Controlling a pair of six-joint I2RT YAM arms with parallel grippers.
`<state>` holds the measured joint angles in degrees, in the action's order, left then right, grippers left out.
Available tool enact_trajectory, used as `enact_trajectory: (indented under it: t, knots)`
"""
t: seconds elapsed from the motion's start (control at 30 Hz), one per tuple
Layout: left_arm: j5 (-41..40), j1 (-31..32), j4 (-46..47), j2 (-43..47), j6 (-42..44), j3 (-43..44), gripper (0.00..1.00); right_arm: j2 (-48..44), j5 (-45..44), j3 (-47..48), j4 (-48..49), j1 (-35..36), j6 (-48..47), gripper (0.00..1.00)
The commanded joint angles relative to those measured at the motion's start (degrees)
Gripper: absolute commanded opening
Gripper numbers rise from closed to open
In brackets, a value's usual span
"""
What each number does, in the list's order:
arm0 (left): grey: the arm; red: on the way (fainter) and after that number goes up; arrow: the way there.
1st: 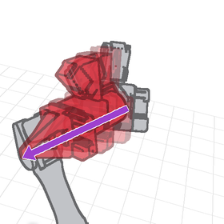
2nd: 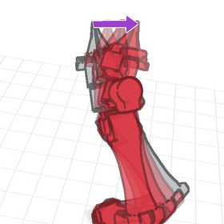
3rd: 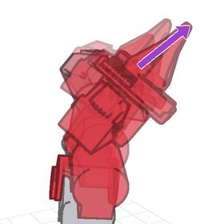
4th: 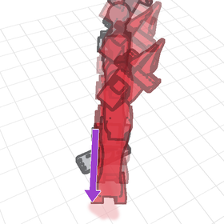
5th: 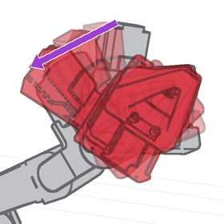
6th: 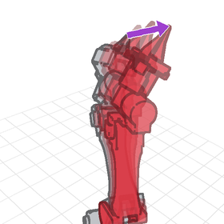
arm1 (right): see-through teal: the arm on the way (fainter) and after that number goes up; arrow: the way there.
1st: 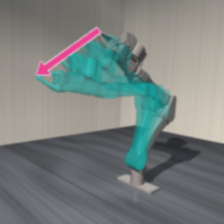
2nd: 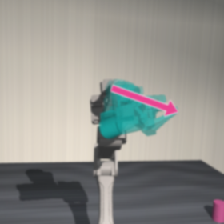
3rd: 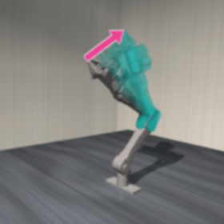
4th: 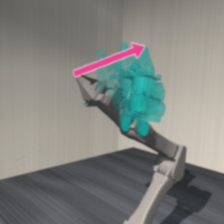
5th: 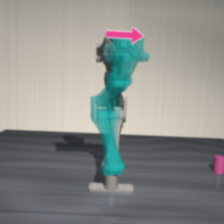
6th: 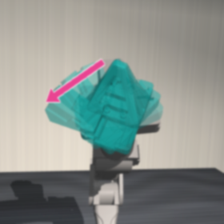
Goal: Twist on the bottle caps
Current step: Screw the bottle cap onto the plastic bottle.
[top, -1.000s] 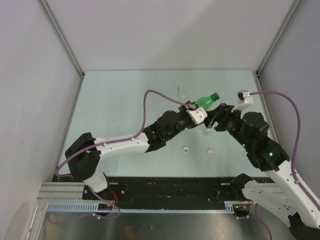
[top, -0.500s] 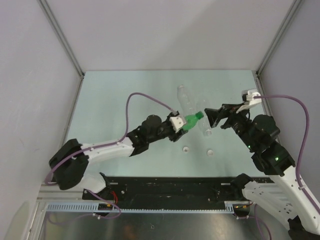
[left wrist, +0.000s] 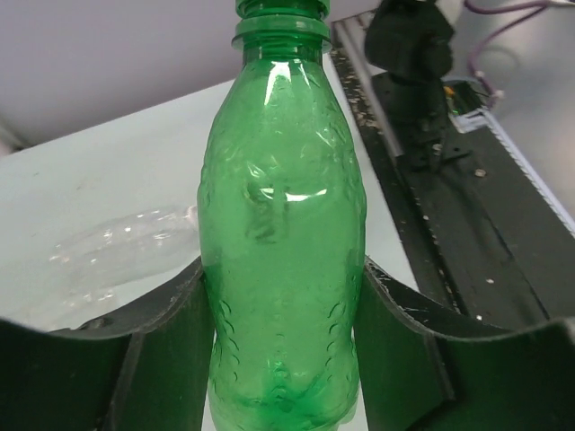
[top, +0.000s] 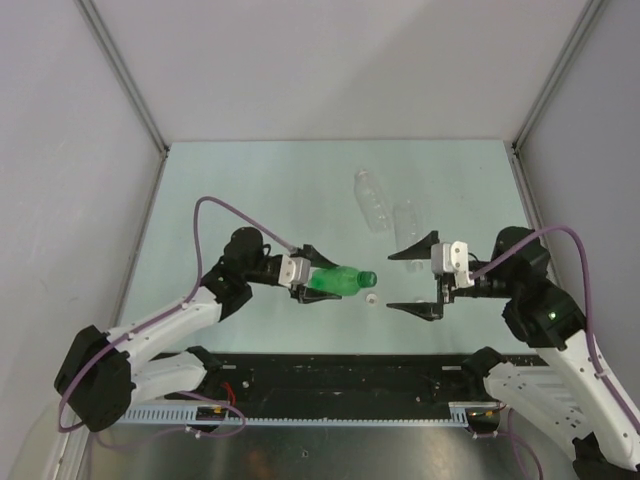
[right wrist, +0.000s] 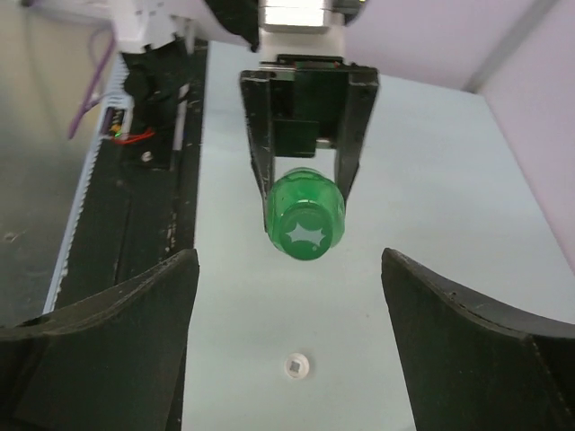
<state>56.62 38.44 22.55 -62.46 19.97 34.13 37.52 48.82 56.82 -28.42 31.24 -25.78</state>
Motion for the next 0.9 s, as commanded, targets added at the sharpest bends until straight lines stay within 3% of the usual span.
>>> enact_trajectory:
  t: [0.0, 0.1, 0.2, 0.33, 0.43, 0.87]
  knots:
    - [9.2, -0.3, -5.4, 0.8, 5.6, 1.3, 0.00, 3.7, 11.7, 2.8, -2.6, -0.2, -11.8, 0.84]
    - [8.6, -0.4, -7.4, 1.2, 6.5, 1.8, 0.00, 6.1, 13.4, 3.8, -3.4, 0.6, -13.3, 0.75]
    - [8.3, -0.3, -9.4, 0.6, 6.7, 3.0, 0.00, 7.9, 8.4, 4.1, -3.2, 4.9, -13.4, 0.67]
    - [7.7, -0.3, -11.4, -0.8, 6.4, 4.8, 0.00, 10.3, -6.1, 4.3, -4.5, 14.8, -14.1, 0.66]
    - [7.8, -0.3, -12.0, -1.7, 6.3, 5.5, 0.00, 10.9, -12.1, 4.4, -5.1, 18.9, -14.2, 0.66]
    - [6.4, -0.3, -13.4, -1.8, 7.0, 5.8, 0.00, 10.2, -20.2, 4.3, -5.4, 20.5, -11.9, 0.66]
